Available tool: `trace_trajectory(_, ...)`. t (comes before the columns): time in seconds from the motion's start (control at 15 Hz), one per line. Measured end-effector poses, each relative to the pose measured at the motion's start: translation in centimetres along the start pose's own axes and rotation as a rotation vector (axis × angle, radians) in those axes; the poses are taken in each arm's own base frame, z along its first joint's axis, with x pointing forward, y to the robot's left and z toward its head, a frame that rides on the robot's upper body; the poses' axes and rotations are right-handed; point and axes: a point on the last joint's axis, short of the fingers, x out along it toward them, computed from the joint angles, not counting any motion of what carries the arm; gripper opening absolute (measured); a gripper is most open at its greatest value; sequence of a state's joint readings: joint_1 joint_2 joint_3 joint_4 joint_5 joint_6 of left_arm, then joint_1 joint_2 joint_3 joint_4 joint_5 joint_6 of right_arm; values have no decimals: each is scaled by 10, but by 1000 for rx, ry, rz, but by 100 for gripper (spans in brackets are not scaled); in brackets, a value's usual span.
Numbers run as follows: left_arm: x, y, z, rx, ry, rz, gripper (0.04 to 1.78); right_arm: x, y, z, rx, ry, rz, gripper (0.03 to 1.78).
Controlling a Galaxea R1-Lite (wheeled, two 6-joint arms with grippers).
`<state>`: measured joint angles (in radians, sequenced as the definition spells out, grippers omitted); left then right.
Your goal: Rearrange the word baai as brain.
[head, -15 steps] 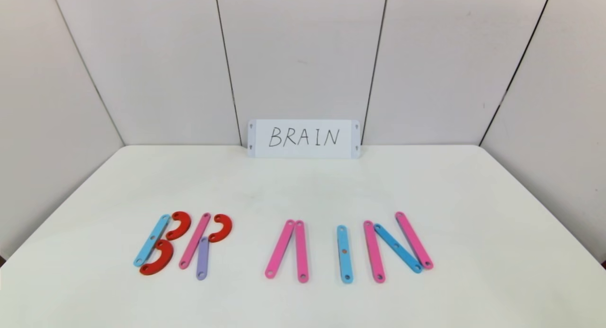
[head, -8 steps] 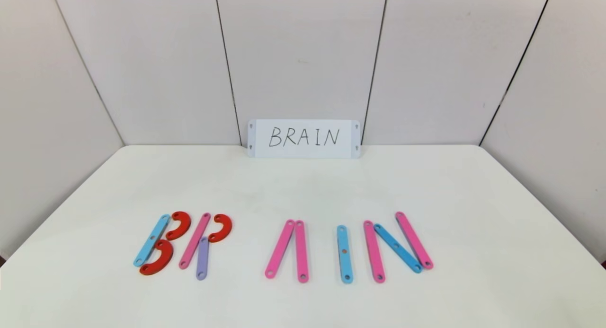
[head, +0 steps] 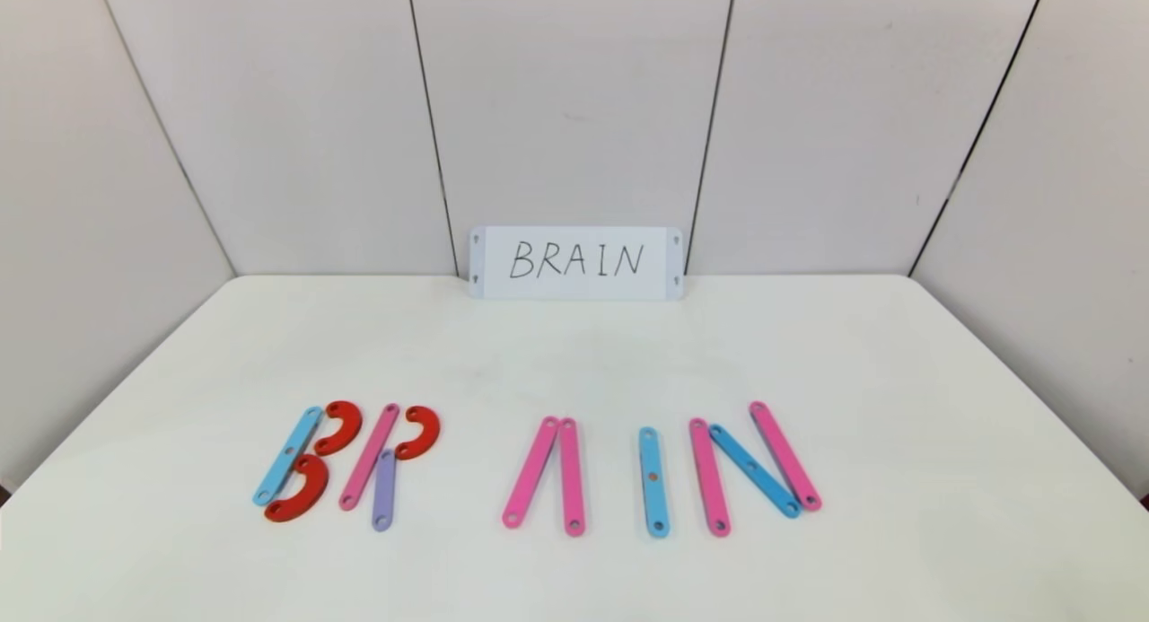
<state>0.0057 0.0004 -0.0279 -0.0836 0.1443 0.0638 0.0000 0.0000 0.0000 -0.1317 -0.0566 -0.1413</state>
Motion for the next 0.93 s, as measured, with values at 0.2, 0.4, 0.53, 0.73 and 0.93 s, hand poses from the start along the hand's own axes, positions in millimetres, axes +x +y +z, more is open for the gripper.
trace_trajectory(0.2,0,-2,-2,25,8,-100,170,0,2,-5,0,48,49,173)
trace_trajectory(0.4,1,-5,-12,54,61,-183,170,0,2,-7,2,59,68,173)
trace_trajectory(0.53,1,-5,-12,51,62,-180,170,0,2,-6,3,54,57,173)
trace_trajectory(0.73,1,-5,-13,58,61,-178,170,0,2,-7,4,65,67,173)
trace_trajectory(0.93,1,-5,-15,62,81,-182,170,-1,3,-10,5,89,83,173)
